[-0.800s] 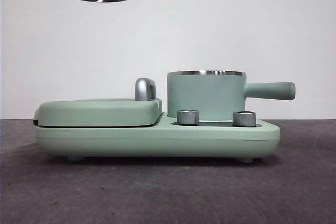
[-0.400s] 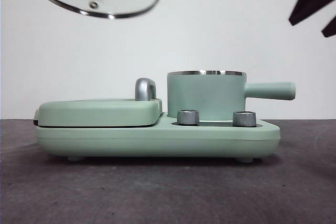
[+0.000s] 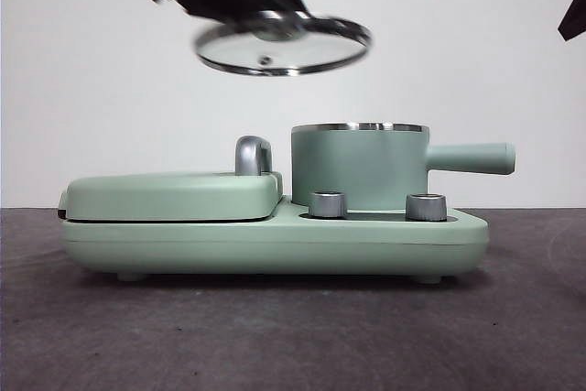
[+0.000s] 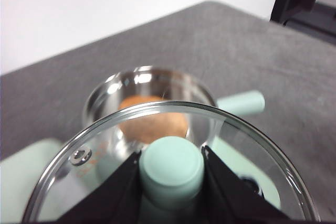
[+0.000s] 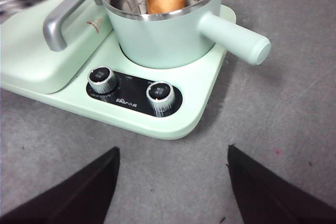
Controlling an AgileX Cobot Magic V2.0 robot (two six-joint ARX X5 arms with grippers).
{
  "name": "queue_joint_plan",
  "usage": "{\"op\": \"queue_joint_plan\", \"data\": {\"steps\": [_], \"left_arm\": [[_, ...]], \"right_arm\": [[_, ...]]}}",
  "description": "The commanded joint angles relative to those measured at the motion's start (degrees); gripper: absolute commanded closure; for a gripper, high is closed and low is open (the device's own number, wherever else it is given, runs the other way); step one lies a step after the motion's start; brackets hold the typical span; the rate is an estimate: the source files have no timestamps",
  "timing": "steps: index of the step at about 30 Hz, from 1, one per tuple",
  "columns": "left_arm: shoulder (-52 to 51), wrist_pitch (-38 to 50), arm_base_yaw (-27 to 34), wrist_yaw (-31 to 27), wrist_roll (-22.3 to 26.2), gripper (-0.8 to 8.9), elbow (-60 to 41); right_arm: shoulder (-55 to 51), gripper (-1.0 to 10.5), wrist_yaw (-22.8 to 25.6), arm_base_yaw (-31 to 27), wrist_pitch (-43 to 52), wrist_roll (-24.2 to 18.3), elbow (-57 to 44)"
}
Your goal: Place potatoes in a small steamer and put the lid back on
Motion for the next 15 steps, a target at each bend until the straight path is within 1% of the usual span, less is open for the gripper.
{"op": "queue_joint_plan", "data": {"steps": [1,4,12,15], "left_arm": [[4.3,8.9,-1.1,0.2,-0.2,8.02,1.4],[8.8,11.4,-1.3,0.2,-0.2,8.02,3.7],[20.2,10.9,-1.3,0.2,0.3,8.03,15.3],[24.0,10.8,-1.3,0.2,1.5,8.02,19.5]], "right_arm": [[0.1,6.3,0.0,0.3,-0.6,0.7,0.3],[0.2,6.3,0.0,0.3,-1.4,0.7,0.3],[0.2,6.3,0.0,0.3,-1.5,0.7,0.3],[0.2,6.3,0.1,0.3,-1.6,0.7,0.3]]}}
